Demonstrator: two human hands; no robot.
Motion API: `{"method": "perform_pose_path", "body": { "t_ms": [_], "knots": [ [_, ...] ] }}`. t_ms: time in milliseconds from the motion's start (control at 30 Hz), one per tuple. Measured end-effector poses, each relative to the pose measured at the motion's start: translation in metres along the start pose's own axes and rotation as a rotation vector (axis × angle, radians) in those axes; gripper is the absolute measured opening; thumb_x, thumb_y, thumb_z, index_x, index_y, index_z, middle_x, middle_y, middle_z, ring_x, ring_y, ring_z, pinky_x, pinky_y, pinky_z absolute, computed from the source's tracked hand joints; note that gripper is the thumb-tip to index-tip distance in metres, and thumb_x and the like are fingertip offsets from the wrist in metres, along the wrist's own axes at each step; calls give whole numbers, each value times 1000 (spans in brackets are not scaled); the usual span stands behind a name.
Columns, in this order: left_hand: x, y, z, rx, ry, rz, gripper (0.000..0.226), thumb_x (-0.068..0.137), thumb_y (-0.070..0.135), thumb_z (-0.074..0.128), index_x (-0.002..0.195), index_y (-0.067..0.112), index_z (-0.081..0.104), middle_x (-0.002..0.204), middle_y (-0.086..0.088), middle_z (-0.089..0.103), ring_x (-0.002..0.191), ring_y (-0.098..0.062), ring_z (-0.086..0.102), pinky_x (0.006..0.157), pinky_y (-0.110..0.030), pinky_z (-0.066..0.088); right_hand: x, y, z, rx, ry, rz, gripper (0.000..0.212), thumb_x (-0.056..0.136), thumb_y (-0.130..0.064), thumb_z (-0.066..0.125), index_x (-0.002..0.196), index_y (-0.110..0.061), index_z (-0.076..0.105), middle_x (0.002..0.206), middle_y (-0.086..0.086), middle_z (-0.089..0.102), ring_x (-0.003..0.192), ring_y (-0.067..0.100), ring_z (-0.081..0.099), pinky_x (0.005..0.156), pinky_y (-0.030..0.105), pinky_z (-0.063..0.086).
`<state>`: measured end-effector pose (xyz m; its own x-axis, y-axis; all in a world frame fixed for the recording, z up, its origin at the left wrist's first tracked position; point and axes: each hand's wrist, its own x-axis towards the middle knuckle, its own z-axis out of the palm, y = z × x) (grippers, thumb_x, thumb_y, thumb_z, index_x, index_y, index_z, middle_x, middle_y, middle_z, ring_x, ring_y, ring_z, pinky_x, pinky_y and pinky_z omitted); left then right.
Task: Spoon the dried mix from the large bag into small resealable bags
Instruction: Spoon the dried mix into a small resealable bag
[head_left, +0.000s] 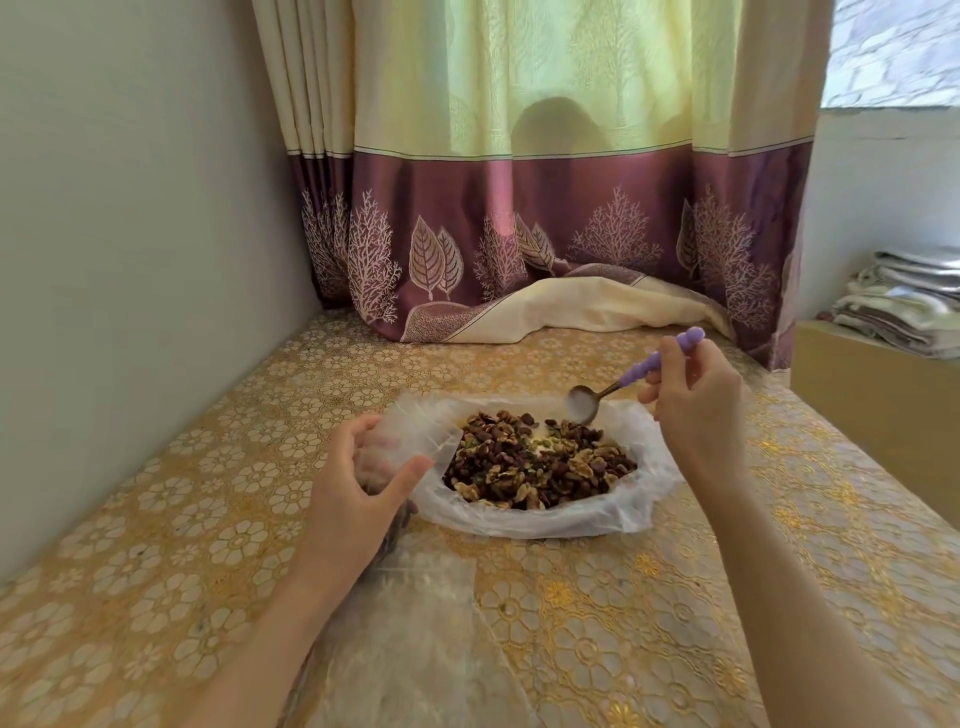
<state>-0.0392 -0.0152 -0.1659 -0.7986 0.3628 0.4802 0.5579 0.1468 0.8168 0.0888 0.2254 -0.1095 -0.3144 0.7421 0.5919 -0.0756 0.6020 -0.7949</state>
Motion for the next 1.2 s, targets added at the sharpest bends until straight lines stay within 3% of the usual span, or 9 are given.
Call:
{"method": "perform_pose_path", "body": {
  "t_ms": [67,200,333,467,600,867,1000,1067,1200],
  "knots": [
    [0,-1,0,7,-4,-2,62,68,55,65,120,30,44,101,13,59,76,1,59,65,-19,47,2,5,-3,-57,-14,-2,27,101,-22,43,75,-19,52,72,0,70,60,21,64,76,47,53],
    [1,-1,0,-2,4,-8,57,68,53,66,117,35,42,109,11,57,79,0,59,69,-19,46,6,9,-7,-89,-28,27,27,100,-22,43,75,-19,52,74,2,72,58,10,63,69,31,52],
    [1,0,0,-19,5,-1,57,67,55,65,116,36,43,109,18,55,80,7,59,60,-13,48,9,9,-11,-97,-54,70,26,101,-21,41,78,-16,52,66,-5,66,66,12,62,72,35,47],
    [0,1,0,-33,2,4,56,68,54,66,115,36,43,108,19,54,80,9,58,61,-5,46,8,12,-12,-175,-65,129,30,101,-26,40,78,-14,55,65,-9,61,64,4,56,61,25,39],
    [0,1,0,-37,0,5,56,67,53,66,115,35,42,107,20,54,80,10,58,62,-4,44,8,18,-8,-158,-113,258,33,100,-26,41,77,-10,58,67,2,62,66,19,57,72,40,47],
    [0,3,0,-42,-2,8,56,68,51,66,115,35,42,106,19,54,80,11,58,62,-3,43,1,24,-2,9,-83,467,40,100,-21,44,66,-4,58,48,1,59,35,2,52,38,14,42],
    [0,3,0,-39,-1,10,56,68,50,67,116,34,43,106,21,52,81,15,56,61,-1,42,-1,26,-3,101,-37,526,43,101,-18,41,63,-4,56,53,7,60,40,9,53,41,15,43],
    [0,3,0,-41,-1,12,56,68,50,67,116,34,43,106,23,51,81,17,55,61,0,41,-2,26,-4,133,-6,540,44,101,-17,41,61,-5,55,44,2,58,39,9,52,40,15,42],
    [1,1,0,-23,-11,12,58,67,51,68,116,33,43,107,19,54,78,8,59,61,-5,45,-2,23,-4,141,27,524,43,100,-16,42,60,-6,55,42,-2,57,36,5,50,40,15,41]
  ]
}}
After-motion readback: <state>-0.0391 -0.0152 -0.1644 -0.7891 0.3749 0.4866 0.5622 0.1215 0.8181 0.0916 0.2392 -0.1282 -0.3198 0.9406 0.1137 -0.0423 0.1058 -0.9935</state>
